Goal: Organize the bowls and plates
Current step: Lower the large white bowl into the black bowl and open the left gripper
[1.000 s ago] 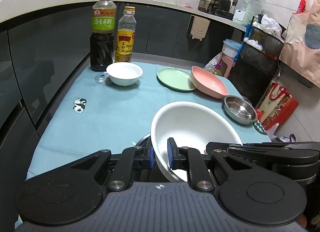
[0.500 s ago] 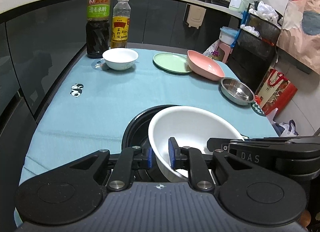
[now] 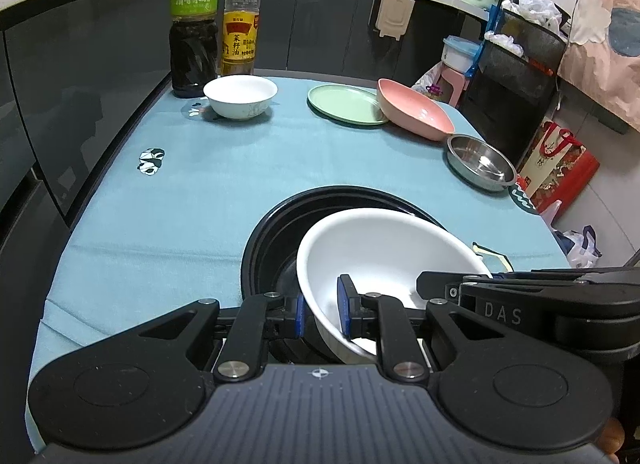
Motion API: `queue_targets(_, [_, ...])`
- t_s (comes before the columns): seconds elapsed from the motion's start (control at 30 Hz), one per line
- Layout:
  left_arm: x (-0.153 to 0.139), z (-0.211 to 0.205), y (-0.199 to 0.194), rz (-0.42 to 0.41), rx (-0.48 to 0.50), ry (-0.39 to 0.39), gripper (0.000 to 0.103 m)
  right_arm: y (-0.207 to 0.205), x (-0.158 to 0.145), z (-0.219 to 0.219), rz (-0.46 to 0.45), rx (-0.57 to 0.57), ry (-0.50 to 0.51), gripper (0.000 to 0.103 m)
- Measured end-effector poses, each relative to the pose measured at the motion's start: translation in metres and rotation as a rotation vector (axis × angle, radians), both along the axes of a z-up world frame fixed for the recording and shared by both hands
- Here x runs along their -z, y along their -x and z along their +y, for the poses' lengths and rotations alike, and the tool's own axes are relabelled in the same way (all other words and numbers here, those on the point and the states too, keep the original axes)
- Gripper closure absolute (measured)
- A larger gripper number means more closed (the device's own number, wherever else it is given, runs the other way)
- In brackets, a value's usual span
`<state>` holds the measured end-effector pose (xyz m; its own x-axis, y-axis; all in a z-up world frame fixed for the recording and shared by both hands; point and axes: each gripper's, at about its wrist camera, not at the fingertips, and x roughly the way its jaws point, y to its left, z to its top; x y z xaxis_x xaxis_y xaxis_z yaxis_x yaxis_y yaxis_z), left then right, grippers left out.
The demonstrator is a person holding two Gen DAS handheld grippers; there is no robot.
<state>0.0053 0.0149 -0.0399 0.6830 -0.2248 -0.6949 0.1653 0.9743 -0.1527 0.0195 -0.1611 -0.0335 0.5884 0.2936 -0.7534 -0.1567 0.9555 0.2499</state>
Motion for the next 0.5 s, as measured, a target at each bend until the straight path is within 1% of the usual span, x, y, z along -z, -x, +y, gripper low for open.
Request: queue_targets(0.5, [0.015,0.009,-0.012,0.055,-0.045,-0.006,0.089,-0.007,0.008,-0.001,0.036,0.016,-0.001,0.094])
